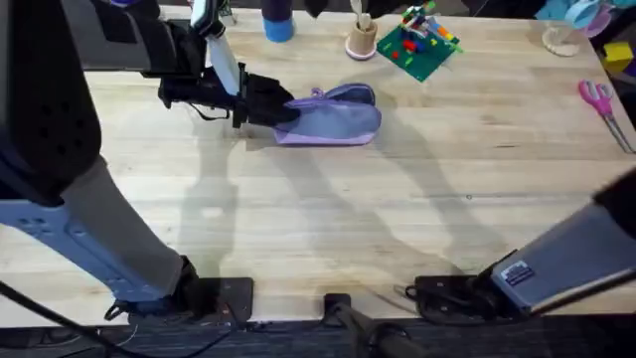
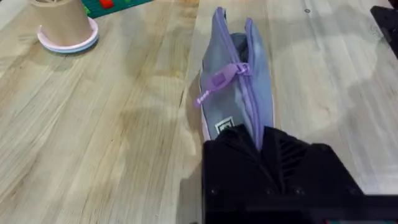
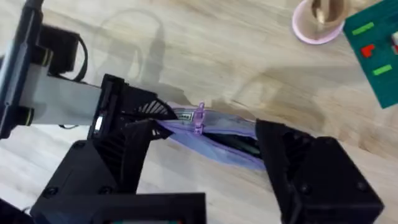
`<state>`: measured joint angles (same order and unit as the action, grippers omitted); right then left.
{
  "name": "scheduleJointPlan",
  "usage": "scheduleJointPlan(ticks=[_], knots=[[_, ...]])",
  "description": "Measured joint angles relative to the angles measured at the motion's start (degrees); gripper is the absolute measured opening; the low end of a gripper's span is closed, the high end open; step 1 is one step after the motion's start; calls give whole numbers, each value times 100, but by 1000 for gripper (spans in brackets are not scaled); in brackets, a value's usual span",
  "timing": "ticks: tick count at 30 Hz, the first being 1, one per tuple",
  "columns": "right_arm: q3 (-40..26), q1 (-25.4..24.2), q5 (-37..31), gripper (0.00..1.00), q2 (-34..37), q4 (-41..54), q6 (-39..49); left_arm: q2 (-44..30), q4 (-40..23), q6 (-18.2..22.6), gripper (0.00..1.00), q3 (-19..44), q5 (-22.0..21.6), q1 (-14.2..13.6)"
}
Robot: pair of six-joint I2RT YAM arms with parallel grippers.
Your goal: Unzip the bag, pick up the pens from the table one at a time and place them inside, then zip the bag closed.
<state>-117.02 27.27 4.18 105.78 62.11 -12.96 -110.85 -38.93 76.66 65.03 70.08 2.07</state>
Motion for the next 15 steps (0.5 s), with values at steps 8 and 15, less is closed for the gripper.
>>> scheduleJointPlan(ticks=[8,15], knots=[[-327,111,-19,995,262,95,193,0,69,-2,43,-1,0,0],[-338,111,-29,995,262,106,247,0,82,-2,43,1,0,0]])
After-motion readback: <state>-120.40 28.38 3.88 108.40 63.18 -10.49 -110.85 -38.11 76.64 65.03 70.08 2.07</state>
